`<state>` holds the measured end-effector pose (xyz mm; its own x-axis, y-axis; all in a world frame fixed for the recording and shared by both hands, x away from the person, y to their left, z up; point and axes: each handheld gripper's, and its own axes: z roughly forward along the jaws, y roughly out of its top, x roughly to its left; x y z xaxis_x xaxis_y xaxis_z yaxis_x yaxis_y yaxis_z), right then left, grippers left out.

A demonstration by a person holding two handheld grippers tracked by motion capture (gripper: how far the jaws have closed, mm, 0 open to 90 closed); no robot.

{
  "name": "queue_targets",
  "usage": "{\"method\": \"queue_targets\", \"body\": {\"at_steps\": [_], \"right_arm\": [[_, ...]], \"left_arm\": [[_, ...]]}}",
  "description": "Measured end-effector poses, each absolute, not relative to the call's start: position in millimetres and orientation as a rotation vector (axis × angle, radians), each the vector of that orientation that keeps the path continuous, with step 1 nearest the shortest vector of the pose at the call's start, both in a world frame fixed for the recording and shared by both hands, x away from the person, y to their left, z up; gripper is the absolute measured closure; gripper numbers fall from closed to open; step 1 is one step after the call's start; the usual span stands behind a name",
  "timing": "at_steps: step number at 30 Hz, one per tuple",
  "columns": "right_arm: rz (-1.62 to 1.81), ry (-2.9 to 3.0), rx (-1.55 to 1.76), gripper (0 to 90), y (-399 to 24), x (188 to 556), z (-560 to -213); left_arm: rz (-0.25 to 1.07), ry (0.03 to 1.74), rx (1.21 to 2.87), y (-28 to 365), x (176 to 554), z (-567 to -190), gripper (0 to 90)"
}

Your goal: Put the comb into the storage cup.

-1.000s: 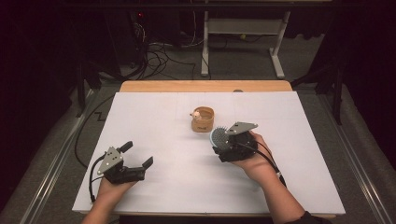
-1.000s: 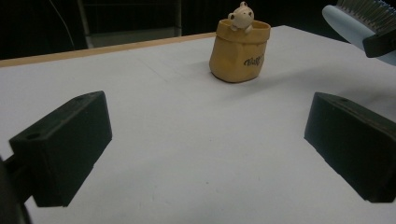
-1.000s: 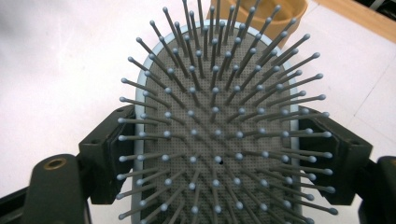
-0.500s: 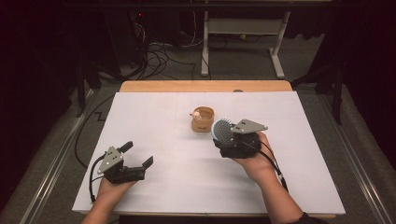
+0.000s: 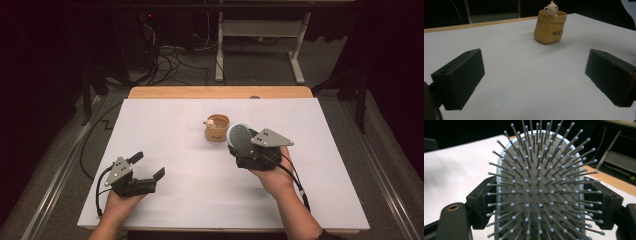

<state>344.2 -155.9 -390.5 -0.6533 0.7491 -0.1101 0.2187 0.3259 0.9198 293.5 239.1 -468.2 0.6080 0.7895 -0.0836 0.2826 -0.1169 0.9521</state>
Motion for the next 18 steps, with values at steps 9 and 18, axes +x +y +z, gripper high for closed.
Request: {"method": "queue_targets", "body": {"at_steps": [9, 18], "right_arm": [[1.417, 1.968, 0.872, 20.7, -164.0, 343.4, -389.0], [1.472, 1.903, 0.846, 20.7, -169.8, 337.7, -389.0]], "left_arm": [[0.55, 0.891, 1.697, 237.1, 292.3, -467.1, 2.2], [0.556, 0.904, 1.714, 235.2, 292.1, -466.2, 2.0]]}}
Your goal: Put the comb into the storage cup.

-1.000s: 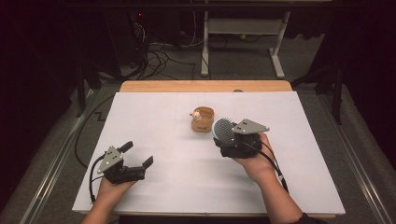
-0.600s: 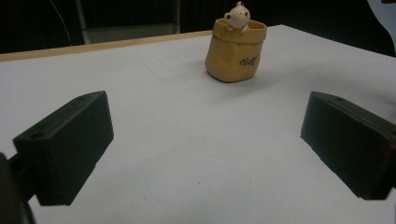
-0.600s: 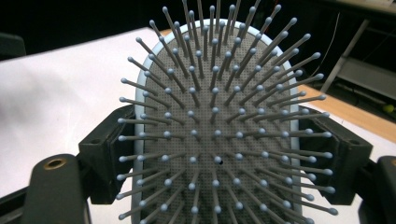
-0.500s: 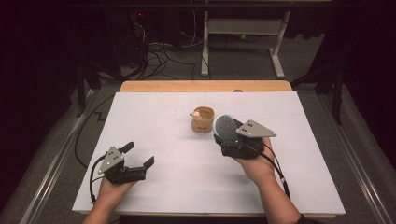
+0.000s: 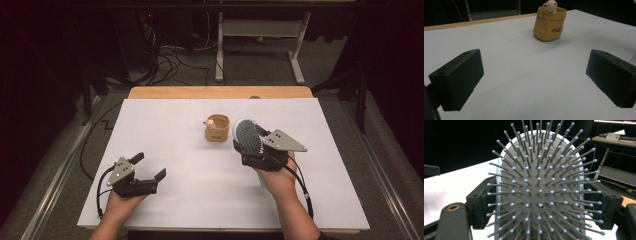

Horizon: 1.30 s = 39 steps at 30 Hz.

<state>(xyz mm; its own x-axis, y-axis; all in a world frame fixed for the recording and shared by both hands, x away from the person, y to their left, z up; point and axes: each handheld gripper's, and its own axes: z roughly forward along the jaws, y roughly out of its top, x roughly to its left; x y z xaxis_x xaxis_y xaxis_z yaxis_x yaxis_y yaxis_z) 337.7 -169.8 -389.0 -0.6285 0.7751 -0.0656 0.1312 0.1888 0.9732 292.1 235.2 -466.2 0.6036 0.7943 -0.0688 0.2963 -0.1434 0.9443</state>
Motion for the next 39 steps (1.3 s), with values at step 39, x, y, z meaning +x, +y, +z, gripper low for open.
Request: {"method": "queue_targets", "body": {"at_steps": [39], "right_arm": [[1.477, 1.867, 0.802, 20.7, -177.7, 319.6, -398.9]], "left_arm": [[0.558, 0.91, 1.752, 233.7, 292.7, -463.2, 0.0]]}}
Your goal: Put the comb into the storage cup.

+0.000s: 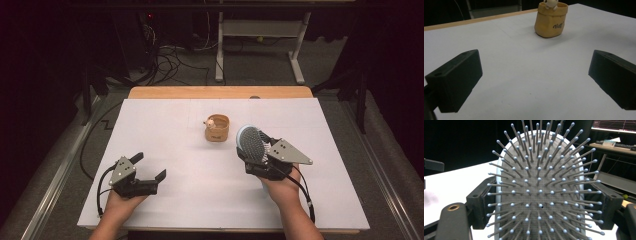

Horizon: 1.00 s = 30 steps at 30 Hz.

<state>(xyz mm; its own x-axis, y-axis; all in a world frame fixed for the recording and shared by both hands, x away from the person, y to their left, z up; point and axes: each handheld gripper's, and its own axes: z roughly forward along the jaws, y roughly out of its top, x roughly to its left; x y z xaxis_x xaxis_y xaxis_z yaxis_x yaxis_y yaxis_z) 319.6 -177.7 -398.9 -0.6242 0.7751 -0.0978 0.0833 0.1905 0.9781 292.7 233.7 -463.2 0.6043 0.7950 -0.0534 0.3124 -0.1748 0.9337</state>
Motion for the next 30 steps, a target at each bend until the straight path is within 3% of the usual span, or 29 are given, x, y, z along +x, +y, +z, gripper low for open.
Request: {"method": "queue_targets", "body": {"at_steps": [17, 30], "right_arm": [[1.489, 1.863, 0.806, 20.6, -175.7, 318.8, -397.6], [1.482, 1.848, 0.809, 20.6, -177.1, 318.8, -395.9]], "left_arm": [[0.559, 0.886, 1.73, 224.7, 301.7, -440.7, 0.0], [0.568, 0.801, 1.765, 189.3, 316.7, -416.7, 0.0]]}}
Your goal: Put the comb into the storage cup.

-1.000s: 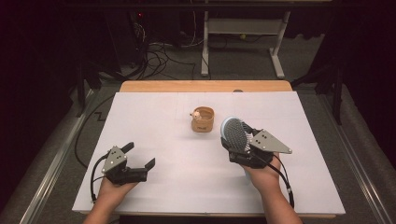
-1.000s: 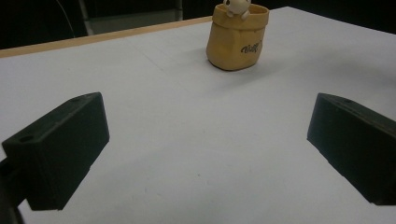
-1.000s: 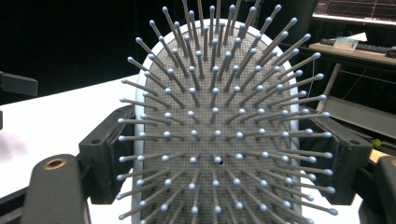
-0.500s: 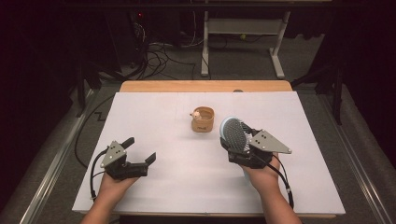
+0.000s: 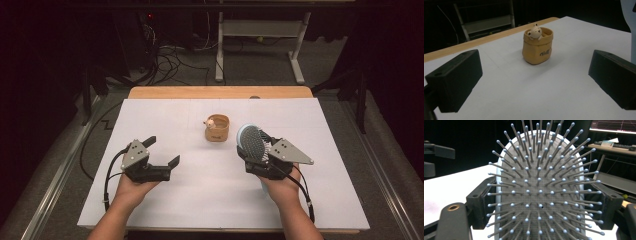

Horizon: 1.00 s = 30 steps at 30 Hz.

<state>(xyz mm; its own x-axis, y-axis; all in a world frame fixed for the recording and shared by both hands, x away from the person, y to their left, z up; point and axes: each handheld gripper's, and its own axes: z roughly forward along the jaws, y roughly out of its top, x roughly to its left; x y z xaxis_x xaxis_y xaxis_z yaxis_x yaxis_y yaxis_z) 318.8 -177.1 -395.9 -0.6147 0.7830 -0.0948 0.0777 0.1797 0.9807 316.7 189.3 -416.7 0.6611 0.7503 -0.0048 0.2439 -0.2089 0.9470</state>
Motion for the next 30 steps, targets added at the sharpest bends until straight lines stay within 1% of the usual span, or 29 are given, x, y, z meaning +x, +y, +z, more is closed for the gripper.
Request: {"method": "queue_targets", "body": {"at_steps": [9, 23, 30], "right_arm": [[1.492, 1.846, 0.795, 20.6, -174.0, 316.2, -393.4], [1.482, 1.828, 0.776, 20.6, -174.2, 313.6, -390.5], [1.475, 1.83, 0.769, 20.6, -172.9, 312.0, -390.3]], "left_arm": [[0.54, 0.773, 1.779, 166.9, 326.1, -423.0, 0.0], [0.509, 0.717, 1.803, 140.3, 334.5, -422.3, 0.0], [0.469, 0.691, 1.776, 127.9, 336.9, -423.4, 0.0]]}}
